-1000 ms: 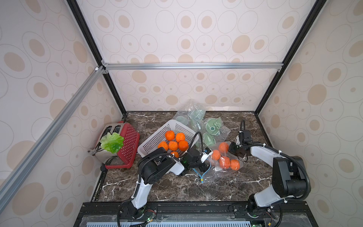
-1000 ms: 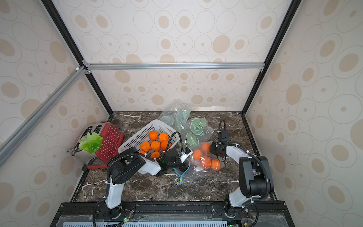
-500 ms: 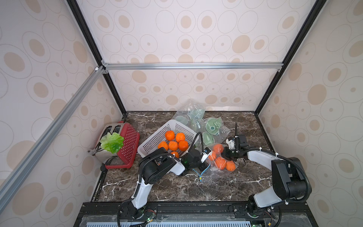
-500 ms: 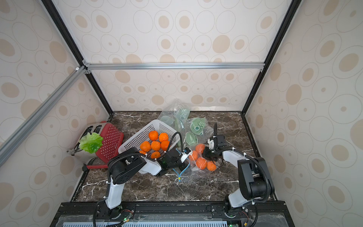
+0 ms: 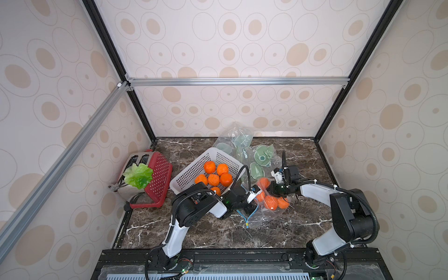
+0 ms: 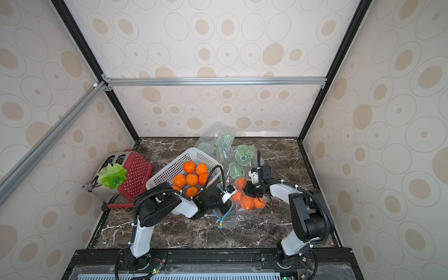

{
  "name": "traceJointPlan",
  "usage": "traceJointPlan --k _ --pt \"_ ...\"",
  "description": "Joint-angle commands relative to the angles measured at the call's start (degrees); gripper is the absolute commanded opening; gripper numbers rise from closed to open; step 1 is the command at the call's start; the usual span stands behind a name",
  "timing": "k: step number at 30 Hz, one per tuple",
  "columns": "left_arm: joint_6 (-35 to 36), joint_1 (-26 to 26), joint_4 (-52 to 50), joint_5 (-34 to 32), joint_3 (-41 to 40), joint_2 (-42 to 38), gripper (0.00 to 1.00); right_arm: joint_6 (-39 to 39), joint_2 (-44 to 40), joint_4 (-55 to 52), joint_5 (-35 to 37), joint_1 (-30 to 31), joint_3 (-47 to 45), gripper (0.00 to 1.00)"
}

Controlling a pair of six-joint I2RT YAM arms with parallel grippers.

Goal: Open the zip-top bag and take out the orange
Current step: Pick up the orange from the zipper food storage bag.

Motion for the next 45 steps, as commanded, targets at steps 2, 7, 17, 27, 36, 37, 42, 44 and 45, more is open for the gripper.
traceJointPlan --k 2,7,17,27,36,37,42,44,45 --pt "0.4 -0.5 11.3 4.5 0.1 1.0 0.98 1.8 4.2 1.3 -8.9 2.1 -1.9 0.16" --pt "0.9 -0.6 14.3 4.6 -0.3 2.0 0.97 0.4 6.3 0.3 -15.3 4.3 -0.1 0.18" --pt "-0.2 -0.7 12.7 4.0 -0.2 0.2 0.79 -2.9 11.1 -7.5 -12.0 7.0 1.9 0.17" --pt "-3.5 -0.7 6.1 0.0 -4.0 -5.8 0.42 -1.7 3.7 -10.2 -1.8 2.3 3.1 0.14" --pt "-7.2 -0.7 -11.1 -5.6 -6.3 -18.0 0.45 -0.3 -3.0 -11.7 8.7 -6.1 1.5 0.13" --pt "-7.7 -0.7 -12.8 -5.9 -6.3 -19.1 0.46 0.0 -3.4 -11.2 8.4 -6.9 1.3 0.13" --pt "-9.6 -0.7 -29.8 -5.0 -4.0 -25.6 0.45 0.6 -5.8 -11.1 11.2 -9.8 1.0 0.13" --pt "-10.1 -0.6 -36.1 -6.1 -4.0 -28.3 0.42 0.7 -6.5 -11.0 11.3 -10.5 0.8 0.12" --pt "-10.5 -0.7 -38.9 -6.6 -4.5 -30.2 0.42 0.7 -6.9 -10.9 11.4 -10.7 0.7 0.13"
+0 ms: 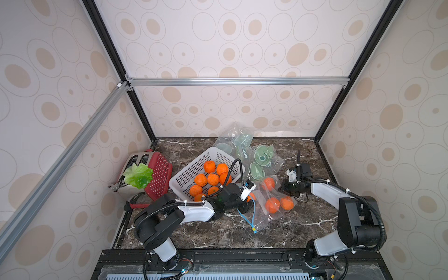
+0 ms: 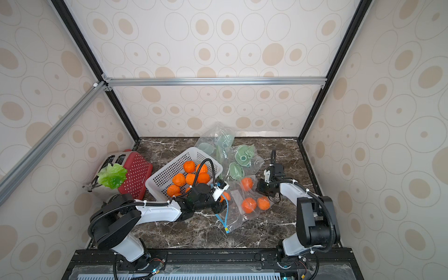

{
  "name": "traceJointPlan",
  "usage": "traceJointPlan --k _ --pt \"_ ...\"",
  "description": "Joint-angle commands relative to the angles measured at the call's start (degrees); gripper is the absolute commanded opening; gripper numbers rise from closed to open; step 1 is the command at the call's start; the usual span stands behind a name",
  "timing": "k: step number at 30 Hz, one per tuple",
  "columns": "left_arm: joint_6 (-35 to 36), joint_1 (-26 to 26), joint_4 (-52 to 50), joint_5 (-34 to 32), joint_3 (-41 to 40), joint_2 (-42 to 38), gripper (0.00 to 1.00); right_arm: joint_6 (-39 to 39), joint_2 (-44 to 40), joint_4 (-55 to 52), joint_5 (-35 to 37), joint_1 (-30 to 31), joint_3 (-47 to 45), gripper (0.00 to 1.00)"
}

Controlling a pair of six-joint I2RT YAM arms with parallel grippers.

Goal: Open the zip-top bag and take out the orange
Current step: Pick up the orange from the zipper food storage bag.

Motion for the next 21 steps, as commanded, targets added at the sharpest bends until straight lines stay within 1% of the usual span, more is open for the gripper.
traceJointPlan --k 1,3,6,9,11,13,15,17,19,21 --pt "-2.3 0.1 -15.6 -2.3 0.7 -5.6 0.42 0.7 -1.9 -1.0 2.0 -0.7 -0.9 0.13" --pt "-2.6 0.1 -20.7 -4.1 -0.2 -10.3 0.42 0.6 -2.0 -0.9 2.0 -0.9 -1.1 0.13" --pt "-1.8 0.1 -27.4 -6.3 0.4 -16.0 0.43 0.8 -1.5 -0.5 1.8 -0.9 -1.2 0.13" --pt "0.8 0.1 -35.9 -6.5 4.1 -18.0 0.43 1.4 -0.9 0.7 0.1 -0.9 -1.3 0.13" --pt "1.3 0.1 -37.9 -5.8 5.1 -18.5 0.43 1.8 -0.9 1.6 -1.2 -0.9 -1.7 0.15" --pt "2.1 0.1 -37.8 -4.7 5.1 -18.3 0.44 2.9 -1.6 4.1 -4.8 -0.9 -2.6 0.24" --pt "2.6 0.1 -38.2 -4.4 5.3 -17.3 0.43 4.9 -2.9 9.1 -9.8 -0.4 -4.4 0.38" --pt "2.5 0.1 -36.9 -4.5 4.6 -15.9 0.42 5.5 -3.8 13.9 -13.9 1.5 -5.3 0.49" --pt "2.4 0.1 -35.7 -3.7 4.4 -14.6 0.41 3.8 -3.5 13.3 -14.4 5.0 -4.0 0.56" --pt "2.5 0.1 -34.8 -2.9 4.4 -13.5 0.41 1.9 -2.6 12.7 -14.1 8.0 -3.4 0.59"
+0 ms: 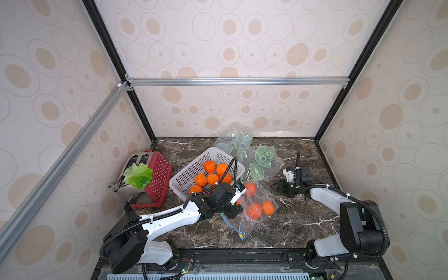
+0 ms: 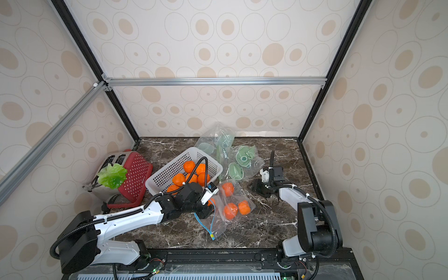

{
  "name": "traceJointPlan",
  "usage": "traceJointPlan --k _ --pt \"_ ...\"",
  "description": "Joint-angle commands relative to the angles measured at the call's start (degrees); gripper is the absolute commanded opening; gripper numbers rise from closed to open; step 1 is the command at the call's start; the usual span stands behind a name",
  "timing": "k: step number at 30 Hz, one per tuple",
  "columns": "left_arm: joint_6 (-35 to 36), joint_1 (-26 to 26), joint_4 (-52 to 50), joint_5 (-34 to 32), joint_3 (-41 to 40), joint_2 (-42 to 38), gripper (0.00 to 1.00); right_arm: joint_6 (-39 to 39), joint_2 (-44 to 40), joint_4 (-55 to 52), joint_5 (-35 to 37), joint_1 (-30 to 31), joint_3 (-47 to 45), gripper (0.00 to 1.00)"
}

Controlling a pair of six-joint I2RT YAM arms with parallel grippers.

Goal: Open the zip-top bag and take out the orange
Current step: Pick up the orange from the zipper food storage bag.

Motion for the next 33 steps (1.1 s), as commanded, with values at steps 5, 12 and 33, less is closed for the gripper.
traceJointPlan --k 5,12,33 --pt "1.4 0.1 -0.3 0.5 1.6 3.3 0.41 -5.7 0.9 -1.5 -0.4 8.3 0.0 0.66" --pt "1.0 0.1 0.9 0.6 0.6 3.4 0.4 -7.0 -2.1 -8.1 10.0 11.1 -2.4 0.67" --pt "2.3 0.1 -8.2 -3.7 1.0 -3.8 0.41 -3.0 -13.1 -9.0 22.5 1.3 -7.5 0.0"
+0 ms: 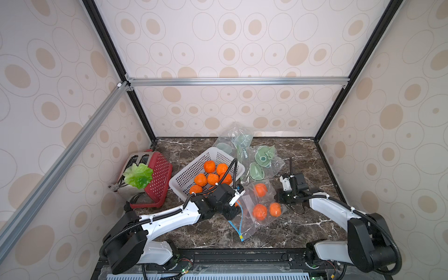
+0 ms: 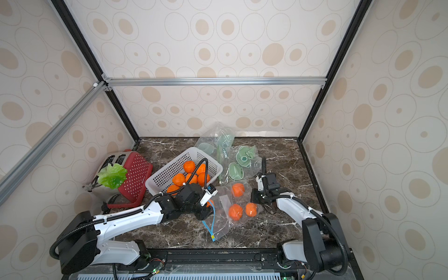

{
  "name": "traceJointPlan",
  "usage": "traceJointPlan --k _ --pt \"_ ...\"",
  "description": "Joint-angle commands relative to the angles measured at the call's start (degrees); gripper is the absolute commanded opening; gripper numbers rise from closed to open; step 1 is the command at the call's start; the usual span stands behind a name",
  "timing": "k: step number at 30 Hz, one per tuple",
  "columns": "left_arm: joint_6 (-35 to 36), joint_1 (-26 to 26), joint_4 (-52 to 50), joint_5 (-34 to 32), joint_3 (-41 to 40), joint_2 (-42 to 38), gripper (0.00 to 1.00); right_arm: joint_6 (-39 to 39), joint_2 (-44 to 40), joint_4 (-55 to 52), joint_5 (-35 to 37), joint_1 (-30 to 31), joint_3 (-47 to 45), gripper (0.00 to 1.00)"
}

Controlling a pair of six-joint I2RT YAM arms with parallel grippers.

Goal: Open the zip-top bag and take out the orange
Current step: Pick up the orange from the zipper food storage bag, then place the orange in the basket.

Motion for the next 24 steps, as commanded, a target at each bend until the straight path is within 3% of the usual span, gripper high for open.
traceJointPlan --k 1,6,10,15,21,23,24 --pt "1.6 0.1 -4.6 -3.2 1.4 -2.1 0.41 1.6 -3.7 -2.6 5.8 -3.0 -1.4 0.0" --pt "-0.1 0.2 -5.0 -10.3 2.0 -5.8 0.38 2.1 -6.3 -3.1 7.3 -4.1 -2.2 0.0" --pt "-2.4 1.5 -3.4 -20.9 1.3 -10.4 0.4 2.0 -6.0 -2.9 6.5 -4.0 -2.2 0.0" --pt "-5.5 9.0 -1.7 -21.2 2.0 -11.2 0.45 2.0 -5.2 -2.2 5.6 -4.1 -2.4 0.0" --pt "-7.4 15.7 -4.1 -22.3 6.0 -1.7 0.47 2.1 -6.1 -1.8 5.2 -4.0 -2.8 0.0" --pt "-7.7 17.2 -4.2 -21.6 6.2 0.2 0.57 2.1 -6.5 -1.8 5.2 -4.1 -3.0 0.0" --pt "-7.6 17.5 -4.1 -21.2 6.2 0.8 0.72 2.1 -6.7 -1.7 5.3 -4.1 -3.1 0.0"
